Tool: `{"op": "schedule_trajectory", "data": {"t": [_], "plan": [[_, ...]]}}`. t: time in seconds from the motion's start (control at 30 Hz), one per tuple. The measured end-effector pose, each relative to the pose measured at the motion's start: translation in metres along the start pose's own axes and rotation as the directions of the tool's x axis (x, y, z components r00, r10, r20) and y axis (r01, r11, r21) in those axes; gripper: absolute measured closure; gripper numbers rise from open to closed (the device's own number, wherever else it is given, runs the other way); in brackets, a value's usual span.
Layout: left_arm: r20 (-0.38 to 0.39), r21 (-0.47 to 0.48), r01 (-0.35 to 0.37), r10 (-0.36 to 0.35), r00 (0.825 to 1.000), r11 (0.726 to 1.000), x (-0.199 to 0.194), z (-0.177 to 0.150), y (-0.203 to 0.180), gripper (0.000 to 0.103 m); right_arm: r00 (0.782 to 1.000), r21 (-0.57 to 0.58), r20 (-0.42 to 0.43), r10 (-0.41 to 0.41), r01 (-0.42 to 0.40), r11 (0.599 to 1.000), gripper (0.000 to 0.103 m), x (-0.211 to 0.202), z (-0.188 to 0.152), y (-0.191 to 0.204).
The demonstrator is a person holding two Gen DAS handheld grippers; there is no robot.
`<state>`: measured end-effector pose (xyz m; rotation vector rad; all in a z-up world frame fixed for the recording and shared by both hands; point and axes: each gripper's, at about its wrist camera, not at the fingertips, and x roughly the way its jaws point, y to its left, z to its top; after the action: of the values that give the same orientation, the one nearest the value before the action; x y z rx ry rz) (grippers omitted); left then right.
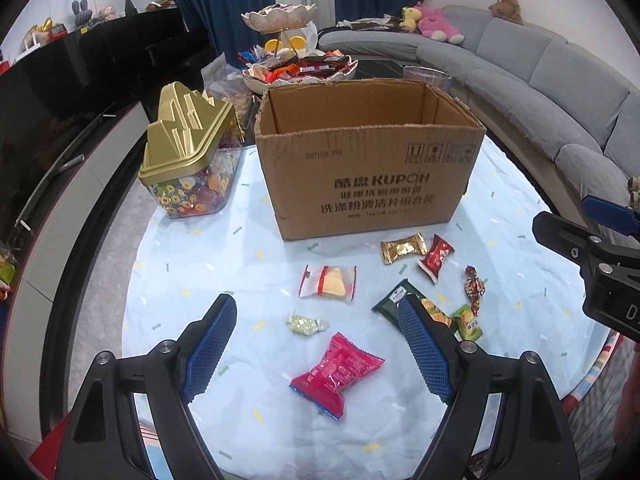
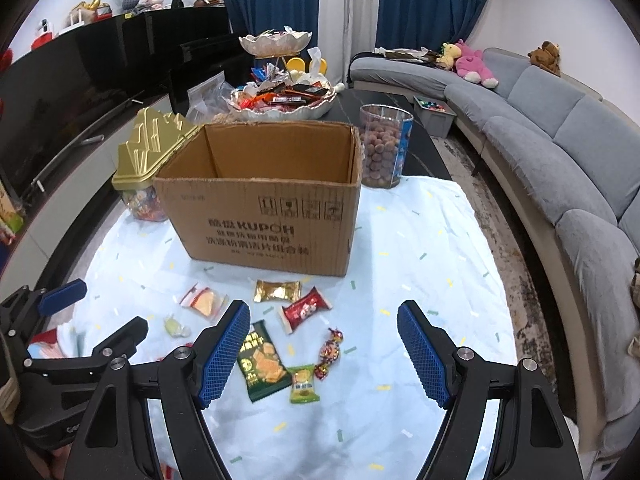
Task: Organize snacks
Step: 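Raise both tools out of the box and move back toward the remaining snacks, then lower the left tool onto the red packet while the right tool lowers onto the yellow-green packet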
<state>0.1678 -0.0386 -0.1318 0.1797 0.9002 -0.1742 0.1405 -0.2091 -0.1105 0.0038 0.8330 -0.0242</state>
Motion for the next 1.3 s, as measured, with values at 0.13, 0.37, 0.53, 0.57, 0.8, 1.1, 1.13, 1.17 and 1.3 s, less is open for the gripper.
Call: {"op": "schedule_trajectory", "data": {"t": [0.13,0.37,0.53,0.57,0.8,1.1,1.13,1.17,1.3], "plan": [[0.000,0.020,0.003,-0.003,1.000,1.000,0.003,-0.012,-0.003,0.020,1.000,-0.010,0.001,0.001,-0.001,1.000,0.026,0.003,-0.012,0.002],[0.010,0.049,0.002,-0.003,1.000,0.999,0.008,-0.028,-0.005,0.020,1.000,-0.024,0.013,0.007,-0.007,1.000,0.026,0.007,-0.032,0.007],[0.021,0.074,0.004,-0.006,1.000,0.997,0.013,-0.036,-0.008,0.020,1.000,-0.037,0.020,0.013,-0.013,0.999,0.026,0.009,-0.045,0.012],[0.023,0.081,0.006,-0.008,1.000,0.997,0.014,-0.039,-0.009,0.020,1.000,-0.036,0.021,0.014,-0.013,0.999,0.026,0.010,-0.047,0.012],[0.027,0.105,0.032,-0.035,0.999,0.994,0.022,-0.052,-0.010,0.020,1.000,-0.042,0.028,0.013,-0.012,0.999,0.026,0.017,-0.057,0.014],[0.008,0.142,0.043,-0.045,0.999,0.989,0.040,-0.063,-0.014,0.020,1.000,-0.044,-0.010,0.008,-0.008,0.999,0.026,0.034,-0.071,0.015],[0.005,0.145,0.042,-0.043,0.999,0.989,0.043,-0.063,-0.014,0.020,1.000,-0.042,-0.017,0.006,-0.007,0.999,0.026,0.037,-0.072,0.015],[0.002,0.145,0.043,-0.044,0.999,0.988,0.046,-0.064,-0.013,0.020,1.000,-0.041,-0.020,0.005,-0.006,0.999,0.026,0.039,-0.073,0.014],[-0.012,0.157,0.043,-0.042,0.999,0.987,0.056,-0.066,-0.012,0.020,0.999,-0.049,-0.042,0.001,-0.003,0.999,0.027,0.050,-0.077,0.016]]}}
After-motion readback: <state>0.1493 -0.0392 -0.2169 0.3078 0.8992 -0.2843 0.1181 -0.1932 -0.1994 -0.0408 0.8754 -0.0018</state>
